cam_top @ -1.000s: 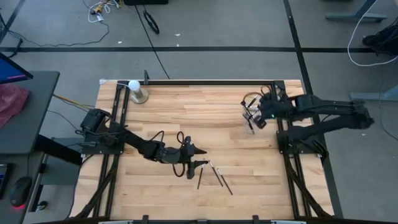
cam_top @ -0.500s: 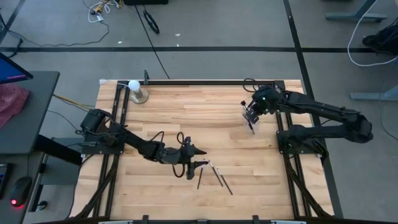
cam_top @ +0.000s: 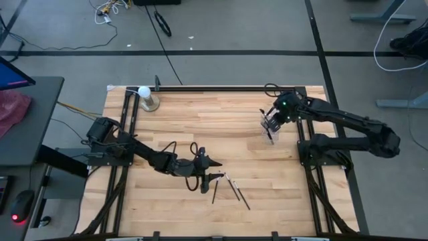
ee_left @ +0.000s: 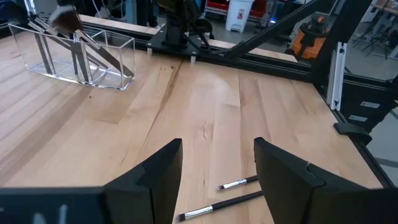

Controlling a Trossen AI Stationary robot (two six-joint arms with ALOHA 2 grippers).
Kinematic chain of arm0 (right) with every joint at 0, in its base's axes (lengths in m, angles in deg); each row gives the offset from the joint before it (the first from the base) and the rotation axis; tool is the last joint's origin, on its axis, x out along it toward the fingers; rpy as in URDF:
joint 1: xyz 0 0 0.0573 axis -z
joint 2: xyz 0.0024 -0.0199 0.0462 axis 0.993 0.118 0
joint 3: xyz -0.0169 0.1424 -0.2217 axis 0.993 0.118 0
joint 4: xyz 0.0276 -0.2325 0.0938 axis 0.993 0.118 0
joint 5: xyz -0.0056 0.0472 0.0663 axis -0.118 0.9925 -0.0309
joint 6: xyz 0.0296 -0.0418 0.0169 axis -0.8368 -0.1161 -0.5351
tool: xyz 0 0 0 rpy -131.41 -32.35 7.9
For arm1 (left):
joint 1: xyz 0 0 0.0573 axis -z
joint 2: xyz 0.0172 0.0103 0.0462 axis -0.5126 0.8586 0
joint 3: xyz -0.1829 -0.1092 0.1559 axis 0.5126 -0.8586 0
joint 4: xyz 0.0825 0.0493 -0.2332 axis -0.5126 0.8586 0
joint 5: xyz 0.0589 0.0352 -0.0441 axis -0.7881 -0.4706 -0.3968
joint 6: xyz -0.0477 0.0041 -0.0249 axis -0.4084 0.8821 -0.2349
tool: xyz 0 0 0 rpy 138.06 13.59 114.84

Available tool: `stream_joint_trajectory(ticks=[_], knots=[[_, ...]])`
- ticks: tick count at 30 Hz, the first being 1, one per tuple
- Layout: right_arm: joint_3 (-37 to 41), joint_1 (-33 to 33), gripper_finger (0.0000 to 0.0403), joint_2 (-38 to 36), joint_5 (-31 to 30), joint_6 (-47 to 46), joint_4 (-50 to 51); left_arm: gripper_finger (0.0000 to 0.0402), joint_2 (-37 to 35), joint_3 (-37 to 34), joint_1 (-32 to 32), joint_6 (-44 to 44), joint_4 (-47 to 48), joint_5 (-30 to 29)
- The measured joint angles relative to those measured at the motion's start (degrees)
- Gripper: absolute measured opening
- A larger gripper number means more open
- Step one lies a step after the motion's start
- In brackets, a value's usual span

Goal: Sort items
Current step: Put the silver eyeshadow brush into the transparent organizer

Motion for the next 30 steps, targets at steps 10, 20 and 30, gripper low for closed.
stream_joint_trajectory(ticks=[10, 20, 30], knots=[[-6.60, 1.33, 0.0177, -4.05, -5.47, 1.34, 4.94, 0.0200, 0.00, 0.00, 0.00, -0.03, -0.01, 0.00], [-10.19, -15.39, 0.0157, -10.88, -2.56, -1.61, 4.84, 0.0199, 0.00, 0.82, 2.96, 2.52, 1.24, -0.82], [4.48, -58.49, 0.0108, -6.85, -8.77, -3.53, -33.39, 0.0199, 0.89, 12.80, 10.96, -5.54, 29.56, -15.67]])
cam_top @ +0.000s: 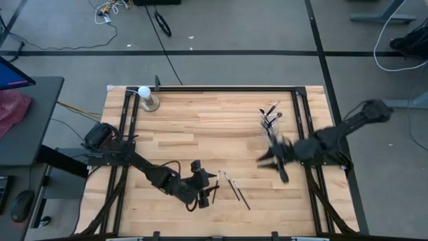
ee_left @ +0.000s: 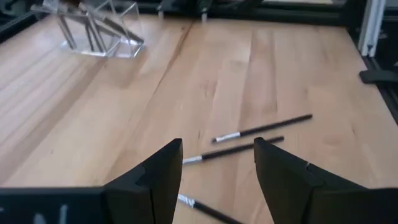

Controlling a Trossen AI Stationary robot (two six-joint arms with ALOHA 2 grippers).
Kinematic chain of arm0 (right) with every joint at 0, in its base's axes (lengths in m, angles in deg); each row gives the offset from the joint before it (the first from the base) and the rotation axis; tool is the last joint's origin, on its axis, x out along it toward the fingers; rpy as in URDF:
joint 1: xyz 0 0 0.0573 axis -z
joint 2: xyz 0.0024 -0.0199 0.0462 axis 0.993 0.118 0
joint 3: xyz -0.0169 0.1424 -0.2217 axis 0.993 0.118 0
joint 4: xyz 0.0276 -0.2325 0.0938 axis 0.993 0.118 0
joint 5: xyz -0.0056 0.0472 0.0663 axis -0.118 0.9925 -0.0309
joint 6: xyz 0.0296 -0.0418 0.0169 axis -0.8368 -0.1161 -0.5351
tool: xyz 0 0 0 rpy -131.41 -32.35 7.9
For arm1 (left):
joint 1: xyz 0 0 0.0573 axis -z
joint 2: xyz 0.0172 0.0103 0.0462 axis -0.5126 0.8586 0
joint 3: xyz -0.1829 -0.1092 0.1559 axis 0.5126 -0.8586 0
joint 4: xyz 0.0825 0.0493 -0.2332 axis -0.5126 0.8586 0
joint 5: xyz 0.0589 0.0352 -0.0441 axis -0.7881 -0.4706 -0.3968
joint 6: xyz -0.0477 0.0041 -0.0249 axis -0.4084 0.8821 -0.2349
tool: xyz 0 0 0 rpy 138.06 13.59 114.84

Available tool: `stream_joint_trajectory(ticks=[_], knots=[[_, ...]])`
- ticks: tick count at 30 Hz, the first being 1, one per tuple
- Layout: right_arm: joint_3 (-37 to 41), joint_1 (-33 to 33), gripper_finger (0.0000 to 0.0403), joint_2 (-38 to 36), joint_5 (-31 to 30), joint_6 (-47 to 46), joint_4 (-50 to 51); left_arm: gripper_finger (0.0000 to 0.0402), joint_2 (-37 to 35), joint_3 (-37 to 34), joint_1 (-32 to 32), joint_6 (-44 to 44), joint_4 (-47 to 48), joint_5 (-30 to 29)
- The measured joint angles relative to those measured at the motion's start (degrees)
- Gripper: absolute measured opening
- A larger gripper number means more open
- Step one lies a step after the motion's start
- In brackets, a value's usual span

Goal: Sort items
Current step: Put the silver eyeshadow brush into the transparent organizer

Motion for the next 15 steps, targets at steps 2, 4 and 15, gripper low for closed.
stream_joint_trajectory(ticks=[2, 4, 15], knots=[[2.15, -6.38, 0.0098, 2.87, -4.15, 1.38, -6.94, 0.0199, 1.17, 1.11, 0.77, -2.29, 1.01, -0.59], [3.65, -11.58, 0.0088, 6.07, -9.26, 2.24, -12.25, 0.0199, 2.67, 1.38, 1.15, -4.31, 0.99, -0.62], [4.74, -20.46, 0.0052, 27.35, -24.33, -3.07, -22.37, 0.0199, 12.98, 1.32, -1.05, -21.69, 0.94, -2.55]])
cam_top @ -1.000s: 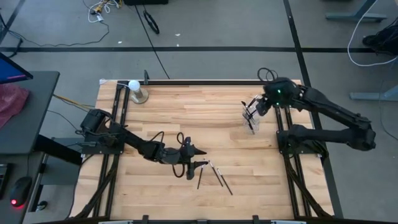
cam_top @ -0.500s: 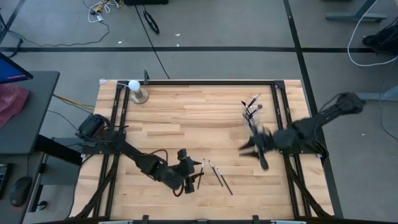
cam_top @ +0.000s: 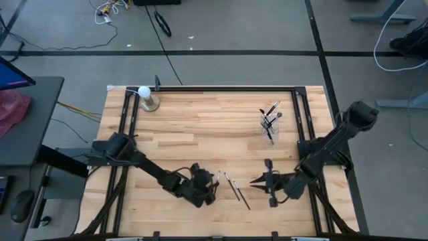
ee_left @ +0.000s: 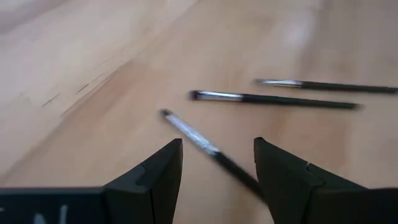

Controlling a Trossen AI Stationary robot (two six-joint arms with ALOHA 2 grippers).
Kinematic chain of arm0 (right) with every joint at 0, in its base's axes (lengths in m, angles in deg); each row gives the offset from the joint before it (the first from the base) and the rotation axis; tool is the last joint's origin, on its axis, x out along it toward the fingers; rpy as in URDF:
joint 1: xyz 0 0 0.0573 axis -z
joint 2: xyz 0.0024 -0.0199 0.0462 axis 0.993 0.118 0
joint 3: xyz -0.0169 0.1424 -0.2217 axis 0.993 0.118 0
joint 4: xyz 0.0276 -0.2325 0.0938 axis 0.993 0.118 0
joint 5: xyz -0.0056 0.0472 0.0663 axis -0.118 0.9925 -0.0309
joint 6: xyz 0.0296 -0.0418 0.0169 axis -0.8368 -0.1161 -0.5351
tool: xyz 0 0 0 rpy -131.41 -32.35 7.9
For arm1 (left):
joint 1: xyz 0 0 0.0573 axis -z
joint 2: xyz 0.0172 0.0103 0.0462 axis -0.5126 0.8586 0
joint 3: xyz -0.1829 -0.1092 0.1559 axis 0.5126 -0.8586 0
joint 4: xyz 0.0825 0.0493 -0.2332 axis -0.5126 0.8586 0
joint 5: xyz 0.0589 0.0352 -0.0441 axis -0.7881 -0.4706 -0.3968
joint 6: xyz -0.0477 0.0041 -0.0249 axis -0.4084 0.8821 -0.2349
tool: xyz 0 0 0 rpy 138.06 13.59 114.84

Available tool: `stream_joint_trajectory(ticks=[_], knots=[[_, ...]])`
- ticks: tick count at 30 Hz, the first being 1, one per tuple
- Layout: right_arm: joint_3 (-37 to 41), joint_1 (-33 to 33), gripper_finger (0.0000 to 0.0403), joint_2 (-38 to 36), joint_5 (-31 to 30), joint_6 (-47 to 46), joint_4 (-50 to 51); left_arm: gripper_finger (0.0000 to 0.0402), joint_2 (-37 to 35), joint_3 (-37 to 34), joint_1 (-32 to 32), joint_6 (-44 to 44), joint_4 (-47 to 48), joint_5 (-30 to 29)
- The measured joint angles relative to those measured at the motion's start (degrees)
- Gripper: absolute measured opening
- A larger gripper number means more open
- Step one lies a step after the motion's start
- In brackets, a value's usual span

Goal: Sort items
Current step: Put the silver eyeshadow brush into the transparent organizer

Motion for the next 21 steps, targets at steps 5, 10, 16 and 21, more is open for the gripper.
stream_joint_trajectory(ticks=[5, 10, 16, 21], knots=[[0.00, 0.30, 0.0049, 5.83, -1.13, 0.80, -5.07, 0.0199, 2.81, 0.00, -2.21, -2.30, -0.75, -0.03], [0.00, 0.35, 0.0048, 6.39, -2.51, 0.91, -5.80, 0.0185, 3.35, 0.08, -3.23, 0.02, -0.94, -0.05], [0.00, 0.35, 0.0048, 6.39, -2.78, 0.84, -5.78, 0.0136, 3.18, 0.28, -3.53, 1.53, 3.36, 0.11], [0.00, 0.35, 0.0048, 6.39, -2.76, 0.86, -5.78, 0.0095, 3.07, 0.31, -3.55, 0.81, 6.84, 1.33]])
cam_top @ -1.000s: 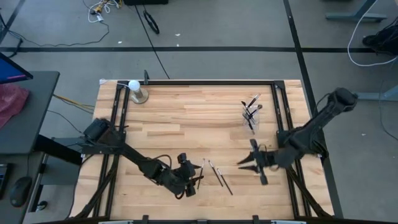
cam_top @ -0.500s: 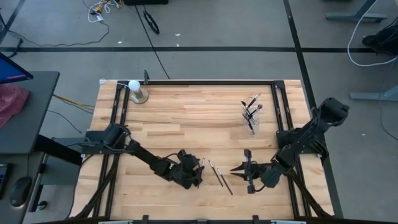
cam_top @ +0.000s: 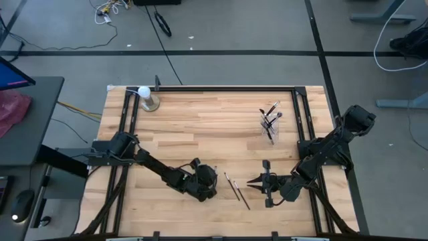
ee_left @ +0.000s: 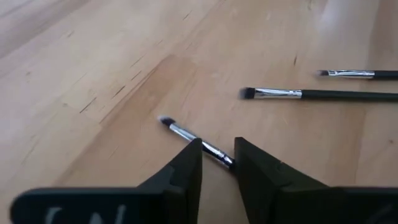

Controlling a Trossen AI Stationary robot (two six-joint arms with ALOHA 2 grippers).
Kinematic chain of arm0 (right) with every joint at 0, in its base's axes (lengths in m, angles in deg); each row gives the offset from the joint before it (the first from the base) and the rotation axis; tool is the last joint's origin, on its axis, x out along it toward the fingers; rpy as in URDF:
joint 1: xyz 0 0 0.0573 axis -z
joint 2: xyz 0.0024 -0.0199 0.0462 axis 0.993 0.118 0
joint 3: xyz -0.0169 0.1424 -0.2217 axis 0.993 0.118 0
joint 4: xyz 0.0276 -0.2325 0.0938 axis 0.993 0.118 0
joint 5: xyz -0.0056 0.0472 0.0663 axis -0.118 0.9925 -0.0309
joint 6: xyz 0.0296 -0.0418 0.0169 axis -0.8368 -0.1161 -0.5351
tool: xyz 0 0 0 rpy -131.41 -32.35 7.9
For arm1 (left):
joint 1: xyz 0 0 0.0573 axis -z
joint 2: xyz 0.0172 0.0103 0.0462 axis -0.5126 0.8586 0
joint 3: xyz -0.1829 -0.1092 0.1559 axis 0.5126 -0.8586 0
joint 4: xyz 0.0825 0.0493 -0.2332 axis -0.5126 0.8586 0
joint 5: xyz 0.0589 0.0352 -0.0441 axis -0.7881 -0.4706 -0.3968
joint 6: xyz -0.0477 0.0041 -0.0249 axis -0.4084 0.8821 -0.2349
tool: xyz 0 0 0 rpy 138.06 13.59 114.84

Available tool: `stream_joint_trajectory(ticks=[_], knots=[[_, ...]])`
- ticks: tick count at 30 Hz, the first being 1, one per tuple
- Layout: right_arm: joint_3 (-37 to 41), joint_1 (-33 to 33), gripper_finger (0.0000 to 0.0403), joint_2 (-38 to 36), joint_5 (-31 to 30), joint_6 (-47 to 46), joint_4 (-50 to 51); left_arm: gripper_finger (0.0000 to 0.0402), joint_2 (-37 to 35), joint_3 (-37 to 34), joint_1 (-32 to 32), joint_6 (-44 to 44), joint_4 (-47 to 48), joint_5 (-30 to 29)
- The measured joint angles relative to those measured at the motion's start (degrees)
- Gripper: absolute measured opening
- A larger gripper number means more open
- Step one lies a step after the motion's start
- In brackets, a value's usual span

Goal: Sort items
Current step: Put the silver eyeshadow brush into the transparent organizer

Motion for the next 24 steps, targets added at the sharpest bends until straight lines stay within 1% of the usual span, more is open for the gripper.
stream_joint_trajectory(ticks=[7, 13, 18, 24], knots=[[0.00, 0.00, 0.0048, 0.00, -0.07, 0.92, -0.76, 0.0063, -0.75, -0.08, 0.00, -0.14, 3.11, 1.74], [0.00, 0.00, 0.0048, 0.00, -0.20, 1.12, -1.01, 0.0060, -4.54, -0.56, 0.06, 1.98, 5.23, 3.00], [0.00, 0.00, 0.0048, 0.00, -0.20, 1.33, -1.14, 0.0083, -5.32, -0.57, 0.09, 2.39, 5.45, 3.58], [0.00, 0.00, 0.0048, 0.00, -0.20, 1.47, -1.14, 0.0145, -4.88, -1.01, 0.30, -3.26, 5.67, 2.91]])
